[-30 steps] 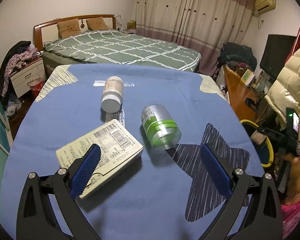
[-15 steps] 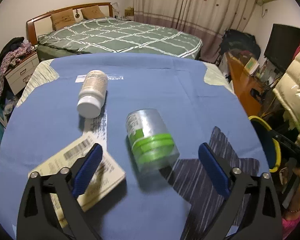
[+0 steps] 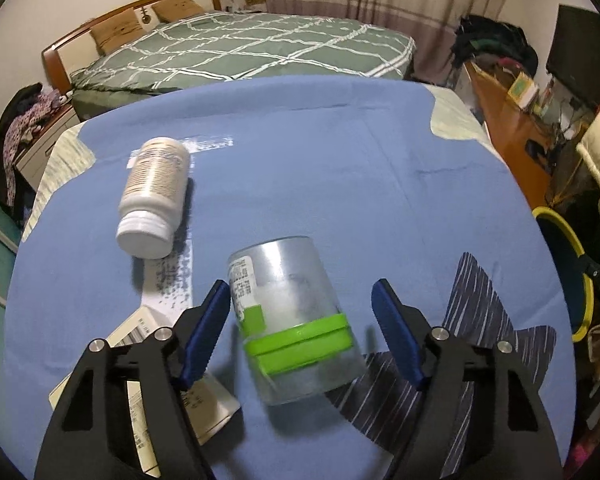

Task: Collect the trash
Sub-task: 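Carry the brown container to the bin and release it while the left gripper grasps the clear green-lidded cup, then carry the clear green-lidded cup over the bin and open the left gripper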

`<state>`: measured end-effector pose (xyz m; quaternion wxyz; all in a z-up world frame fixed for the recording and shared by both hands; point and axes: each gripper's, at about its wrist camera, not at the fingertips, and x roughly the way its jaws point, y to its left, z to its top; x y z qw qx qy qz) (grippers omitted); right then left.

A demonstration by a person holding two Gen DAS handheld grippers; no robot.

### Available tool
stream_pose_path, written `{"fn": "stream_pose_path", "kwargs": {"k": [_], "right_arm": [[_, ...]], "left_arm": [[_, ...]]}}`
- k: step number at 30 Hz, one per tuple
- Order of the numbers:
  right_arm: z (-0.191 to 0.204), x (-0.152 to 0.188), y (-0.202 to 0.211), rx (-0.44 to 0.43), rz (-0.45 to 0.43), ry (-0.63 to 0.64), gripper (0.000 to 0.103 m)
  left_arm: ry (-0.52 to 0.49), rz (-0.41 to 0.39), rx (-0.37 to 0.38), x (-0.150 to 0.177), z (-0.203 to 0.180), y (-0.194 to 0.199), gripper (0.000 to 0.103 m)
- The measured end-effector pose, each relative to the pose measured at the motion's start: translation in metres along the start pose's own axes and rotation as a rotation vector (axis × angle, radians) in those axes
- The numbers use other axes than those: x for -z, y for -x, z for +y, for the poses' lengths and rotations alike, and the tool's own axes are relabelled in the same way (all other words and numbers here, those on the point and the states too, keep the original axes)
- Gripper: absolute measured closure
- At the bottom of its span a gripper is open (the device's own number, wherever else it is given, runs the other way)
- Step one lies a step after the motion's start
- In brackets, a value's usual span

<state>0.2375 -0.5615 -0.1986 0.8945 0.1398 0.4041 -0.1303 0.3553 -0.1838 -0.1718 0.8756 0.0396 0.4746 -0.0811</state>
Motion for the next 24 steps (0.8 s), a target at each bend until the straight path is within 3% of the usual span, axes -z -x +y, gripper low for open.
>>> {"fn": "stream_pose_path", "kwargs": {"k": [3,6,14,24], "right_arm": [[0.000,0.003,0.002,-0.005,0.002,0.002,0.018],[-0.001,0.007,0.006,-0.016,-0.006,0.000,0.018],[-0.003,0.012,0.025,-0.037,-0.037,0.002,0.018],[-0.022,0.026,0.058,-0.025,-0.086,-0.005,0.018]], "left_arm": [[-0.017,0.000,-0.002,-0.002,-0.005,-0.002,0.038],[-0.031,0.001,0.014,-0.004,-0.009,-0.002,0.052],[-0.109,-0.042,0.088,-0.002,-0.040,0.015,0.053],[-0.241,-0.080,0.244,-0.010,-0.134,0.046,0.054]]}}
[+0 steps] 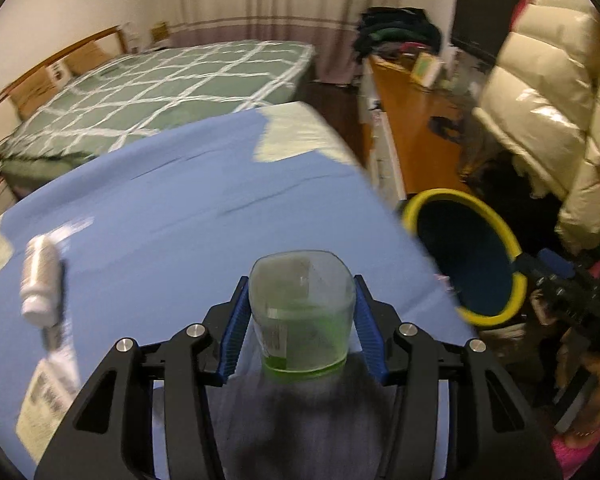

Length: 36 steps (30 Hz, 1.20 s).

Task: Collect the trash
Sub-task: 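Carry the clear green-lidded cup over the bin and open the left gripper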

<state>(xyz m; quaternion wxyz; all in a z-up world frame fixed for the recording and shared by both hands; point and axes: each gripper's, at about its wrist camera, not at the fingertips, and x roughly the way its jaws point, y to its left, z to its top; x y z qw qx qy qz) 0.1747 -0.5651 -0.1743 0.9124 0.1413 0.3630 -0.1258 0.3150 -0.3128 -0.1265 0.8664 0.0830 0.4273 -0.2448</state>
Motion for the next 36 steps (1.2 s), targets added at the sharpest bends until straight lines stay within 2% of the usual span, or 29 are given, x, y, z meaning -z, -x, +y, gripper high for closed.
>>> {"fn": "stream_pose_path", "kwargs": {"k": [6,11,15,21,25,26,27,28,31,36], "right_arm": [[-0.023,0.010,0.016,0.023,-0.018,-0.028,0.018],[-0.047,0.019,0.029,0.034,-0.034,-0.069,0.018],[-0.060,0.026,0.032,0.051,-0.032,-0.084,0.018],[-0.077,0.034,0.031,0.066,-0.022,-0.112,0.018],[-0.077,0.035,0.028,0.070,-0.014,-0.115,0.018],[-0.076,0.035,0.027,0.068,-0.012,-0.113,0.018],[-0.074,0.035,0.026,0.066,-0.010,-0.111,0.018],[-0.072,0.035,0.026,0.065,-0.010,-0.108,0.018],[-0.064,0.036,0.025,0.056,-0.007,-0.095,0.018],[-0.039,0.033,0.022,0.022,-0.001,-0.060,0.018]], "left_arm": [[-0.092,-0.007,0.128,-0.025,-0.083,-0.012,0.054],[-0.148,-0.005,0.206,-0.041,-0.145,-0.028,0.054],[-0.183,0.017,0.226,-0.051,-0.188,-0.049,0.054],[-0.197,0.051,0.218,-0.060,-0.221,-0.081,0.054],[-0.180,0.087,0.202,-0.058,-0.222,-0.099,0.053],[-0.171,0.086,0.199,-0.058,-0.219,-0.099,0.038],[-0.149,0.062,0.188,-0.056,-0.213,-0.093,0.015],[-0.136,0.032,0.180,-0.054,-0.205,-0.084,0.011],[-0.129,-0.039,0.159,-0.046,-0.183,-0.052,0.010],[-0.065,-0.119,0.154,-0.018,-0.119,0.022,0.009]]}}
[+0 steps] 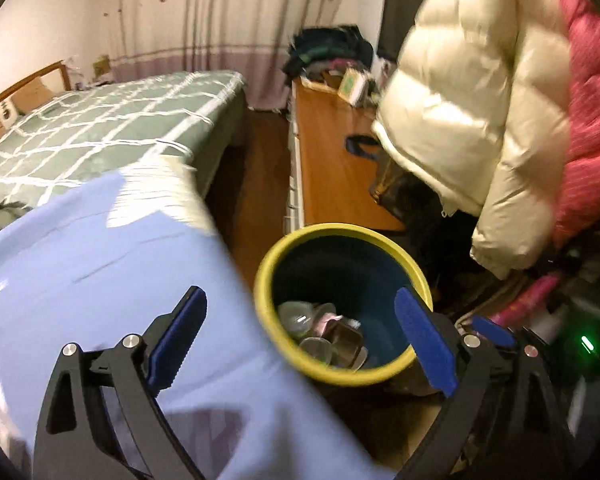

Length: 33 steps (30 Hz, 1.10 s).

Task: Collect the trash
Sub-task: 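Carry the clear green-lidded cup over the bin and open the left gripper, then grasp the cream snack box with the right gripper and lift it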

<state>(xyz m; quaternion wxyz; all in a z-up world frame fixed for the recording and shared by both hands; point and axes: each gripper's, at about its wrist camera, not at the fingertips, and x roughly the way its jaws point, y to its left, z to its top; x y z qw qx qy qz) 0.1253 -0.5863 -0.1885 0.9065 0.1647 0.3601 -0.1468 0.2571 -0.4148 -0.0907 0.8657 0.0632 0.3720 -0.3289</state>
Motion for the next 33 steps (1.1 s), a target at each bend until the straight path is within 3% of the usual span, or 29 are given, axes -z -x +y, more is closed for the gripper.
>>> {"fn": "stream_pose_path", "kwargs": {"k": [5,12,17,21,27,33], "right_arm": [[0.056,-0.001,-0.001,-0.087,0.004,0.074,0.018],[0.171,0.006,-0.004,-0.221,0.026,0.244,0.018],[0.270,0.021,0.003,-0.353,0.044,0.360,0.018],[0.345,0.045,0.011,-0.449,0.064,0.449,0.018],[0.429,0.088,0.025,-0.542,0.092,0.561,0.018],[0.475,0.123,0.029,-0.495,0.088,0.664,0.018]], "left_arm": [[0.107,-0.094,-0.069,0.036,0.070,0.098,0.007],[0.311,-0.217,-0.386,0.122,0.179,0.241,0.006],[0.436,-0.287,-0.530,0.170,0.231,0.312,0.006],[0.485,-0.317,-0.599,0.198,0.258,0.349,0.006],[0.526,-0.345,-0.633,0.226,0.281,0.379,0.006],[0.542,-0.331,-0.603,0.237,0.290,0.377,0.006]]}}
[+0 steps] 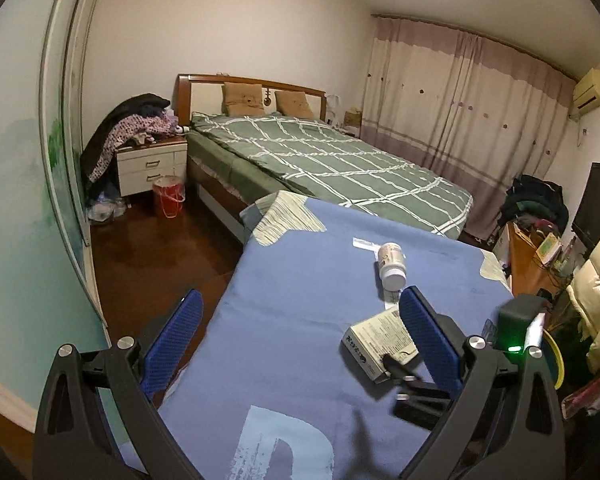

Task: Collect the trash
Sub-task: 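Grasp the cream snack box with the right gripper and lift it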

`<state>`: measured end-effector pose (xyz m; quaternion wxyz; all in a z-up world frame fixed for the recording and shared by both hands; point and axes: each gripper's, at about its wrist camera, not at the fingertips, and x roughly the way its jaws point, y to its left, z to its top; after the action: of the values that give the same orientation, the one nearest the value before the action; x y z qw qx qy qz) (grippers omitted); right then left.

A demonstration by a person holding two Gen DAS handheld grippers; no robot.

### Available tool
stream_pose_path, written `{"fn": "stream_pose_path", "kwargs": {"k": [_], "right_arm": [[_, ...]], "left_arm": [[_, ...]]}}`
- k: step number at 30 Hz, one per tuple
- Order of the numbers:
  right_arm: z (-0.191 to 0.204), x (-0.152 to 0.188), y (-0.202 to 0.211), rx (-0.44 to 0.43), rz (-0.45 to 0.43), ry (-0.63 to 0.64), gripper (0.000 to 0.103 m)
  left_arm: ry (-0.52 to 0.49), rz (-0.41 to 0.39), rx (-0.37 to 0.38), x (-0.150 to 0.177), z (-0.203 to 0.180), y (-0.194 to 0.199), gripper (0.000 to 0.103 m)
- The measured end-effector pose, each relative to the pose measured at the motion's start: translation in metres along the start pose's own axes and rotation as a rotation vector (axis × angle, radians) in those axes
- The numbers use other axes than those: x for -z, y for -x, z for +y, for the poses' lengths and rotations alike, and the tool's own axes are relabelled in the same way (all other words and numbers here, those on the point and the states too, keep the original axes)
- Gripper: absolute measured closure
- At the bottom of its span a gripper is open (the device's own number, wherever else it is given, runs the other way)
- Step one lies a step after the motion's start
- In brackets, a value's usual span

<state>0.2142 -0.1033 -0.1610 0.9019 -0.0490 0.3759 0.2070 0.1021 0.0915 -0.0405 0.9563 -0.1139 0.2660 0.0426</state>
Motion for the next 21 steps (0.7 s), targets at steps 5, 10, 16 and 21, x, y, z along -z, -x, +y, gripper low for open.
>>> {"fn": "stream_pose_path", "kwargs": {"k": [5,10,16,21], "right_arm": [[0.003,0.006,-0.017,0.049,0.048,-0.001,0.018],[-0.043,0.015,-0.013,0.078,0.055,-0.059,0.018],[-0.121,0.017,0.003,0.201,0.037,-0.194,0.018],[-0.135,0.010,0.016,0.133,-0.025,-0.246,0.017]], "left_arm": [[0.005,0.004,0.003,0.004,-0.008,-0.001,0.006],[0.018,0.029,0.023,0.006,-0.010,-0.010,0.006],[0.001,0.055,0.046,0.009,-0.026,-0.024,0.006],[-0.017,0.062,0.061,0.011,-0.040,-0.030,0.006]]}}
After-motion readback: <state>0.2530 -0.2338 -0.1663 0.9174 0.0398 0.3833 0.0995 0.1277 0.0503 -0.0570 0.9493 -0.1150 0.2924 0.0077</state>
